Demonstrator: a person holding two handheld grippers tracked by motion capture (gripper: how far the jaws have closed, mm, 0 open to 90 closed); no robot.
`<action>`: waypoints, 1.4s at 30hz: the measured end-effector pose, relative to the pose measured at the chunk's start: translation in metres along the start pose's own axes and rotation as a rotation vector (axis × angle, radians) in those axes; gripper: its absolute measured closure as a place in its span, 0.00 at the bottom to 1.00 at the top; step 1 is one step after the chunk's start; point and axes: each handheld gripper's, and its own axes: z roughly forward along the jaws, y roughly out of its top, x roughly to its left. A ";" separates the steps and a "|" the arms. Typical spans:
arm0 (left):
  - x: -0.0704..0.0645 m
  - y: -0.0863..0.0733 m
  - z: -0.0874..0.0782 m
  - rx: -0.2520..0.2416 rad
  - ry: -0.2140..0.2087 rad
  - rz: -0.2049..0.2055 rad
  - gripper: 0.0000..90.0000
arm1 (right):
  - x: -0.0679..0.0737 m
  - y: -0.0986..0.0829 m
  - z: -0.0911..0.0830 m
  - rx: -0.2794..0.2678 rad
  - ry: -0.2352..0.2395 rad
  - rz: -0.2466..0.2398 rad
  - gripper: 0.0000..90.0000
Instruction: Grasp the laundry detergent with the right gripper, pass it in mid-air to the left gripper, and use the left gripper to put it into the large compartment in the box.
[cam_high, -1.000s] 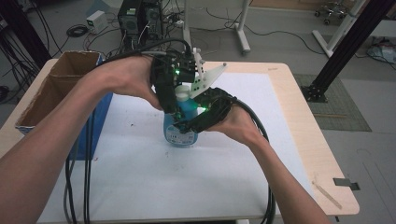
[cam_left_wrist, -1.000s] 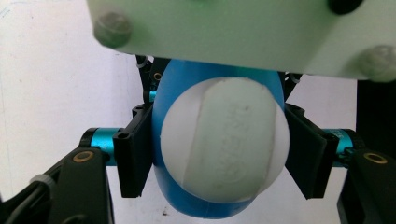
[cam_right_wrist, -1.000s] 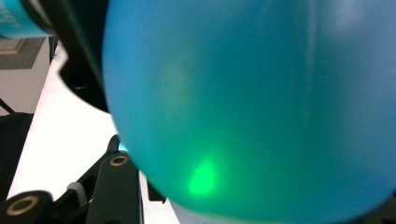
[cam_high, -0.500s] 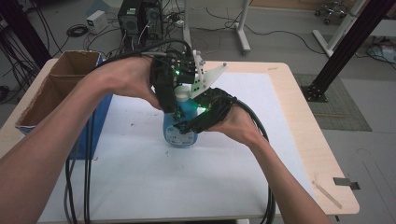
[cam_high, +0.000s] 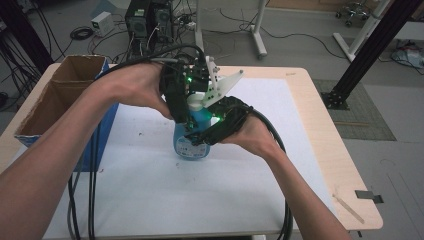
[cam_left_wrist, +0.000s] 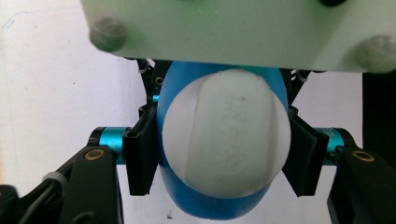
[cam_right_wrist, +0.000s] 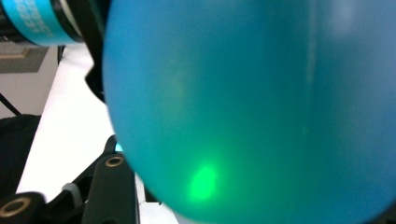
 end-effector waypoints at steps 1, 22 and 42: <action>0.000 0.000 0.000 -0.003 0.001 0.004 0.42 | 0.000 0.000 -0.001 -0.007 0.002 0.003 0.46; -0.002 -0.011 -0.008 0.027 0.014 -0.017 0.42 | 0.005 -0.002 -0.010 0.036 -0.024 0.019 0.26; 0.010 -0.032 -0.082 0.063 0.060 -0.142 0.42 | 0.013 -0.028 -0.051 0.292 -0.210 0.057 0.23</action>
